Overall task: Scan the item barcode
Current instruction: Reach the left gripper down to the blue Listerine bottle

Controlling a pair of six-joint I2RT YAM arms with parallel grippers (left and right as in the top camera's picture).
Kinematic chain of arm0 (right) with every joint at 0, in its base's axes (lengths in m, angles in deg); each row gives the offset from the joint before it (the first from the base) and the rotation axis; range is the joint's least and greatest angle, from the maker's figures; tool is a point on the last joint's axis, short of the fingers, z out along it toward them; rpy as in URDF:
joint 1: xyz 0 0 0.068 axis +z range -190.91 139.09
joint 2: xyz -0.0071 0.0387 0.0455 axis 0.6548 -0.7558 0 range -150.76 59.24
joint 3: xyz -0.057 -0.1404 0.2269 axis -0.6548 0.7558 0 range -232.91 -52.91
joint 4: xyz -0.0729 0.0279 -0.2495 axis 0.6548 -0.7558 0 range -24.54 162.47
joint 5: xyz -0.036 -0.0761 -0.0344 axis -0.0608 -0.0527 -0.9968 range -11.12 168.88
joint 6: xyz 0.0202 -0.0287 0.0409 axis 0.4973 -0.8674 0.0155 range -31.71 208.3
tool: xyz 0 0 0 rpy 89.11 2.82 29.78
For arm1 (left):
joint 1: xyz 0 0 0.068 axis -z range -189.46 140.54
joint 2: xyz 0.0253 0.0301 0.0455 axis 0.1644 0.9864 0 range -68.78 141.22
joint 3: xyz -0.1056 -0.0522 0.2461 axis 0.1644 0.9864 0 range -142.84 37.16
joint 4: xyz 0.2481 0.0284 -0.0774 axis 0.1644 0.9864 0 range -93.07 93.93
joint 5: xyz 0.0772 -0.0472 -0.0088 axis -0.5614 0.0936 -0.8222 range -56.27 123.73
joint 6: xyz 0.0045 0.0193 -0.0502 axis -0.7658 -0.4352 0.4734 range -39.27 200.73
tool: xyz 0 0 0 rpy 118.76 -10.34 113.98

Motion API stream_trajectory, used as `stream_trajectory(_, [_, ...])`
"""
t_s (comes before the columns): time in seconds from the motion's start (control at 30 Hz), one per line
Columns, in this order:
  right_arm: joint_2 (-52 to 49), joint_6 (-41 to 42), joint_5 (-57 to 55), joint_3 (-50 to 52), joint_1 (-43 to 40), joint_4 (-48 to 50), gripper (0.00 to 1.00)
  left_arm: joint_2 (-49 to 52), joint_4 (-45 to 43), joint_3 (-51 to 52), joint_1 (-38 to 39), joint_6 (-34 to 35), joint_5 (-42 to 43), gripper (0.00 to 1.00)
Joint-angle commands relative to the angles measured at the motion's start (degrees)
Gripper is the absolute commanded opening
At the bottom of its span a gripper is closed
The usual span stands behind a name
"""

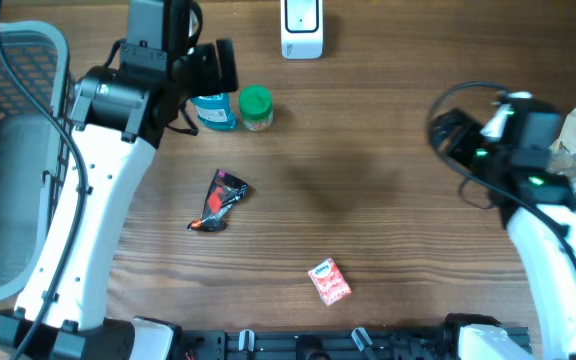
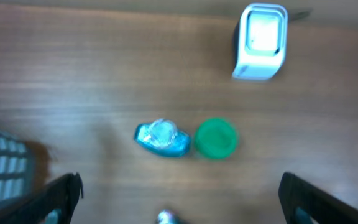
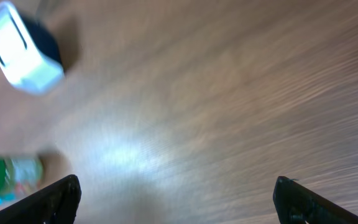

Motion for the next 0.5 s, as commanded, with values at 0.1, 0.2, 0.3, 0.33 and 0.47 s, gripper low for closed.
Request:
stream_trajectory(0.1, [-10.3, 1.7, -4.1, -0.1, 12.4, -0.3, 1.0, 9.7, 1.8, 0.1, -4.0, -14.9, 1.0, 1.0])
stream_trajectory(0.2, [-11.9, 1.7, -4.3, -0.1, 15.2, 0.3, 1.0, 14.2, 2.0, 0.1, -4.5, -18.3, 4.7, 1.0])
stream_trajectory(0.3, [-12.2, 1.8, -4.9, -0.1, 16.2, 0.7, 1.0, 18.1, 1.9, 0.1, -4.9, -18.7, 7.3, 1.0])
stream_trajectory(0.33, [-12.2, 1.7, -5.2, -0.1, 16.2, 0.7, 1.0, 18.8, 2.0, 0.1, -5.2, -18.7, 8.2, 1.0])
stream_trajectory(0.47, [-12.2, 1.7, -5.1, -0.1, 16.2, 0.9, 1.0, 20.7, 0.8, 0.1, -6.3, -18.6, 10.5, 1.0])
